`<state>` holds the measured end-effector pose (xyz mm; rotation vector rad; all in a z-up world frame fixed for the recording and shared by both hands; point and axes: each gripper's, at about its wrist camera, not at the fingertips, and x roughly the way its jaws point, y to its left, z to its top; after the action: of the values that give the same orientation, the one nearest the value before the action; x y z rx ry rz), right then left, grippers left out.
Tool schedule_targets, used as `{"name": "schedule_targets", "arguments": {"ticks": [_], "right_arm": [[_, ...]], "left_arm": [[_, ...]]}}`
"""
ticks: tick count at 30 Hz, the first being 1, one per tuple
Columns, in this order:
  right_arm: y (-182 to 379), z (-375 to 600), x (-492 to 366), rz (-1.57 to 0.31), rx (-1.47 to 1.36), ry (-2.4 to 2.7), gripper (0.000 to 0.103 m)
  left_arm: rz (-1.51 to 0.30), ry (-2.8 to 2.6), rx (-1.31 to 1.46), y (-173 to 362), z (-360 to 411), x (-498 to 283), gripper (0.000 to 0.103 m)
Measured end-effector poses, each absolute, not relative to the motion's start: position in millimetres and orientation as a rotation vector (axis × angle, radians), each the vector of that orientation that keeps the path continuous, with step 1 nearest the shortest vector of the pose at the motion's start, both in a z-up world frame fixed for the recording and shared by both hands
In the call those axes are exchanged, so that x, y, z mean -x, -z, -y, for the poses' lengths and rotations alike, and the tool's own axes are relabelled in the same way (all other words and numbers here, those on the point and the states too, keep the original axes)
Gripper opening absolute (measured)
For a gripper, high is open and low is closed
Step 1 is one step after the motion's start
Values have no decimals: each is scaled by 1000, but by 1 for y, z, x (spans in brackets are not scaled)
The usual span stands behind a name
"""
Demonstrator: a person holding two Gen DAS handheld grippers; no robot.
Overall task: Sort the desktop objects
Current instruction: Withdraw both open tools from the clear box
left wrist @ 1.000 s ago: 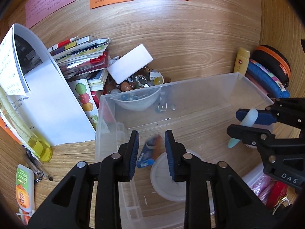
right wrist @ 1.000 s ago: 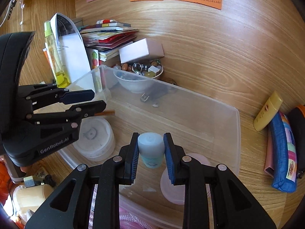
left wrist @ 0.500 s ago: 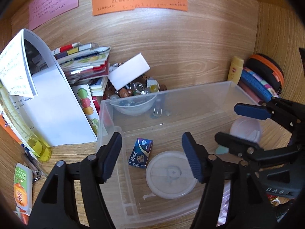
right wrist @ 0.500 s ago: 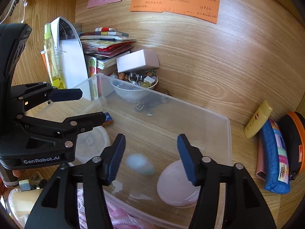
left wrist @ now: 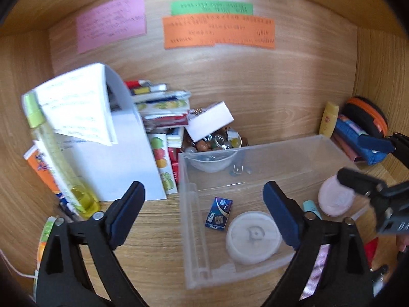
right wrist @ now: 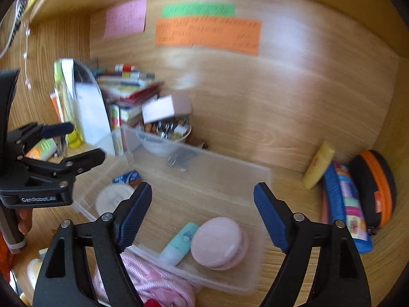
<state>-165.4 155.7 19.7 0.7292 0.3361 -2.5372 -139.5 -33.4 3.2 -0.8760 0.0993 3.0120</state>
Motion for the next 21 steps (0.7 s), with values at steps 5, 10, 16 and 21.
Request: {"name": "schedule_targets", "arguments": {"ticks": [5,10,16,21], "right_arm": [[-33,-175,138,-337,-654,2587,87],[-30,-188,110,-372,-642,2601,87],[-19,-200,80,-367,-659,2587,87],[-7,-209,59,-324,-702,2562,87]], "left_arm": [[-156,-3023,815,-11,34,104,98],[-210,-3005,827,-5,33,75,99],[-156,-2979,914,10,44,45,99],[-103,-2982,946,17,54,18,99]]}}
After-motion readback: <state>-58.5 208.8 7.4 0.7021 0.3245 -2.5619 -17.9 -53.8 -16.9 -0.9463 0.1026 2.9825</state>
